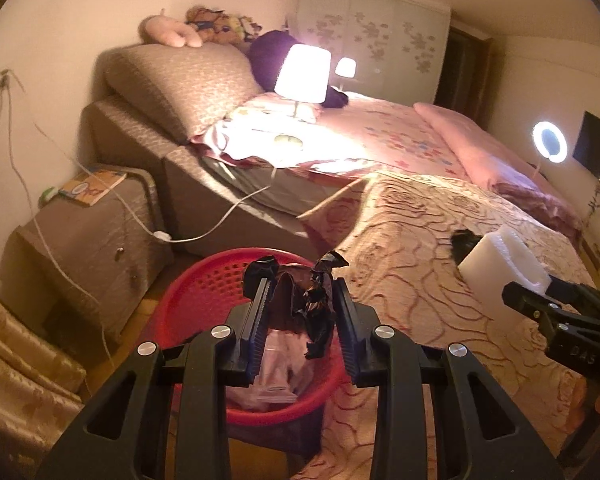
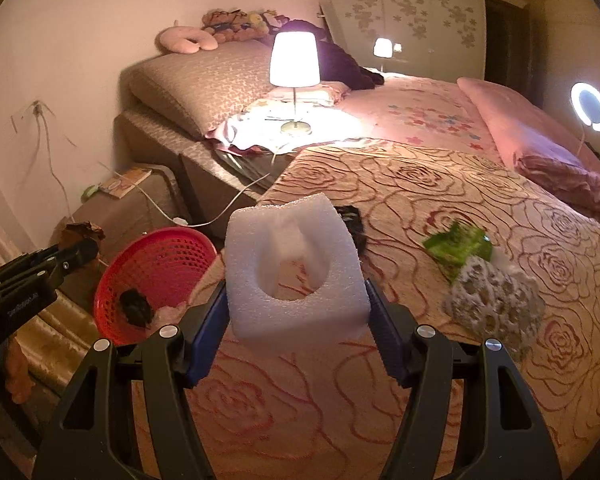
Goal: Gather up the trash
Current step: 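Carry the wrapper in the left tool and foam block in the right tool over the basket, then open both tools to drop the wrapper and foam block into the basket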
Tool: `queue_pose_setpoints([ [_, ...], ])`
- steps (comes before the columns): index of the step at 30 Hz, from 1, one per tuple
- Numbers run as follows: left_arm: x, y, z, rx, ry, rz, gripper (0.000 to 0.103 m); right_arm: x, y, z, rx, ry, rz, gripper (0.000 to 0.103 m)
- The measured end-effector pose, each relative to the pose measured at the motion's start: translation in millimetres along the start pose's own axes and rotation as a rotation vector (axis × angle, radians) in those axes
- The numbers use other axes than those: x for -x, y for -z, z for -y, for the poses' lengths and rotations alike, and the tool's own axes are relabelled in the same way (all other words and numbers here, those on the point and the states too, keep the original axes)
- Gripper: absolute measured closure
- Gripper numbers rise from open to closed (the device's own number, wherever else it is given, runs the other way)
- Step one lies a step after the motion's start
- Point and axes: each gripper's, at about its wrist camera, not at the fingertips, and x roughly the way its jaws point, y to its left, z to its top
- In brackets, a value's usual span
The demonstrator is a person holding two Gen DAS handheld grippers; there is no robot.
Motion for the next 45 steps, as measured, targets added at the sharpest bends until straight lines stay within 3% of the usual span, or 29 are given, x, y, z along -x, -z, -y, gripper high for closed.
queue_pose_setpoints([
  [13,-20,6,-37,0.063,-0.05,-0.042,0.073,-31,-22,-53,0.082,-0.076,-0.031,0.04],
  [30,-61,16,-60,0.08,-0.054,-0.12,0.072,-85,-31,-110,0.157,-0.163,-0.133,0.04],
  [35,-61,18,-59,0.078,-0.061,-0.116,0.062,-90,-30,-113,0.151,-0.169,-0.143,0.039],
  [39,-58,17,-60,0.084,-0.073,-0.099,0.046,-90,-28,-111,0.138,-0.168,-0.14,0.031],
  [45,-52,15,-62,0.097,-0.087,-0.091,0.036,-87,-26,-99,0.106,-0.162,-0.137,0.03],
])
